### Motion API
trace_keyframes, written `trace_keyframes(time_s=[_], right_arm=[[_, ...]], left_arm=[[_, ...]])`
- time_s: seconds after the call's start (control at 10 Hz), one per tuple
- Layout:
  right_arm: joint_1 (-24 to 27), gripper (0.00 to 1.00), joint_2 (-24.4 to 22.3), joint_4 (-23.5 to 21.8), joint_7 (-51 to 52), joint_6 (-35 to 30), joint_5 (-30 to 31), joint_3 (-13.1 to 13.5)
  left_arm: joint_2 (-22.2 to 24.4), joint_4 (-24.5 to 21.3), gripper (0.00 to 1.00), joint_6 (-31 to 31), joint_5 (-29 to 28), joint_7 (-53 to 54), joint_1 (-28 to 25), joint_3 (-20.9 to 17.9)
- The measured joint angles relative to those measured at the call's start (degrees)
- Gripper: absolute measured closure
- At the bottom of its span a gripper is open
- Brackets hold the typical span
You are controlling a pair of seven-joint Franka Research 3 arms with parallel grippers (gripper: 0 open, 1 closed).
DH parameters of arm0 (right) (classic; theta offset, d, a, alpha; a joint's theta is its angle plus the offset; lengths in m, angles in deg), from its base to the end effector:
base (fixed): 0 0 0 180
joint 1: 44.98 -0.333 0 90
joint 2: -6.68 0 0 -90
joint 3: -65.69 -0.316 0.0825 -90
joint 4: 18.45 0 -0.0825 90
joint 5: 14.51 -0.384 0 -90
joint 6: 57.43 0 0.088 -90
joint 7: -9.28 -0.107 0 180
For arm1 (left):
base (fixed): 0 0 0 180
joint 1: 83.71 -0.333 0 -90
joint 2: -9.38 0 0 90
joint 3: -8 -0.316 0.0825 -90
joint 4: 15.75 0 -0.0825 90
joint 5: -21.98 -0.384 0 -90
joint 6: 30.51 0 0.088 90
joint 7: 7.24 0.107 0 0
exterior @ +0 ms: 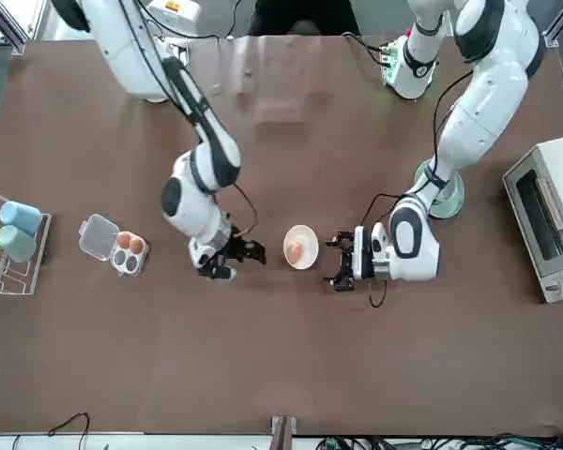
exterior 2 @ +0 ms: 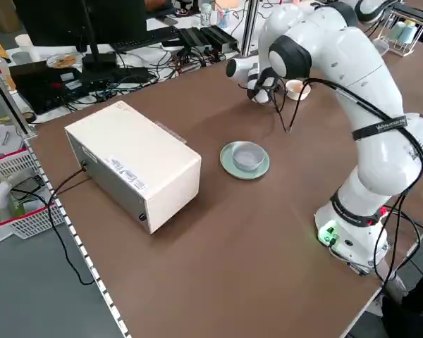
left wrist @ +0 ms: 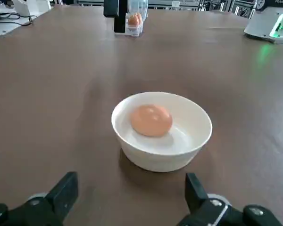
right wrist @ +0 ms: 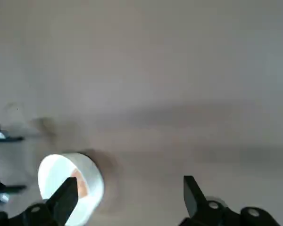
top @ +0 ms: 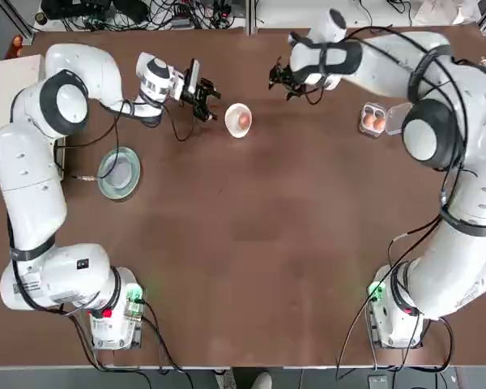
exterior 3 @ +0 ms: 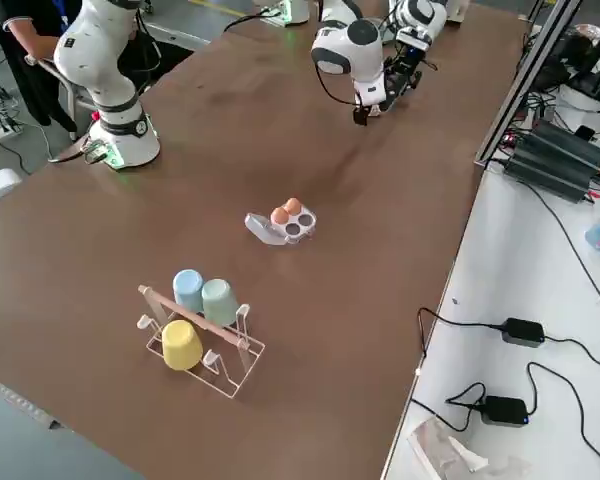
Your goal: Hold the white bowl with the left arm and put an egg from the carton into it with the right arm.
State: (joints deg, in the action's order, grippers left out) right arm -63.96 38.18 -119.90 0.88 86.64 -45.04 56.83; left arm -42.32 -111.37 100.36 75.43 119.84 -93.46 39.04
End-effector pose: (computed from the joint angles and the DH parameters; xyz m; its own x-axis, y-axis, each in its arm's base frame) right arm 0.6074 0.3041 0.2727 0.9946 -0.1020 0.0166 -0.0837 -0.8896 -0.4490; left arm 0.6255 -0.2265 0.1388 -0.0404 -0.4789 0.8769 -0.9909 0.1322 0.0266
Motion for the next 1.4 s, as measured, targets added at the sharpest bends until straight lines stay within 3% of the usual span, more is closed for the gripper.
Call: trace_keyframes(time_s=[0.2,0.4,0.6,0.8,1.0,1.2,1.4], right_arm=[[7.0,0.01,-5.3,-3.1,11.2,-7.1,1.8,0.1],[12.4,0.01,-11.1,-4.5,13.0,-17.7,9.9,0.0],[15.2,0.01,-17.2,-4.7,12.6,-26.8,17.3,0.2],[15.4,0.00,-21.9,-4.2,11.4,-33.6,21.6,3.5],[14.8,0.00,-23.8,0.1,11.1,-40.7,22.9,8.5],[14.7,0.00,-24.2,4.1,9.9,-44.4,23.1,10.2],[14.7,0.00,-24.3,4.7,8.5,-45.1,23.2,10.3]], left_arm=[[3.6,-0.1,0.00,-1.8,-5.2,-0.1,-3.1,0.1],[7.5,0.2,0.00,-3.9,-9.1,-2.3,-5.1,0.0],[11.6,2.8,0.00,-7.3,-20.6,-14.0,-6.2,-0.2],[16.4,4.2,0.00,-11.1,-24.9,-23.5,-7.2,-1.1],[20.5,4.2,0.00,-12.9,-27.3,-30.1,-6.8,-3.8],[24.3,3.8,0.00,-13.5,-34.5,-42.2,-6.8,-4.5],[28.0,3.0,0.00,-13.7,-41.2,-59.2,-6.7,-4.5]])
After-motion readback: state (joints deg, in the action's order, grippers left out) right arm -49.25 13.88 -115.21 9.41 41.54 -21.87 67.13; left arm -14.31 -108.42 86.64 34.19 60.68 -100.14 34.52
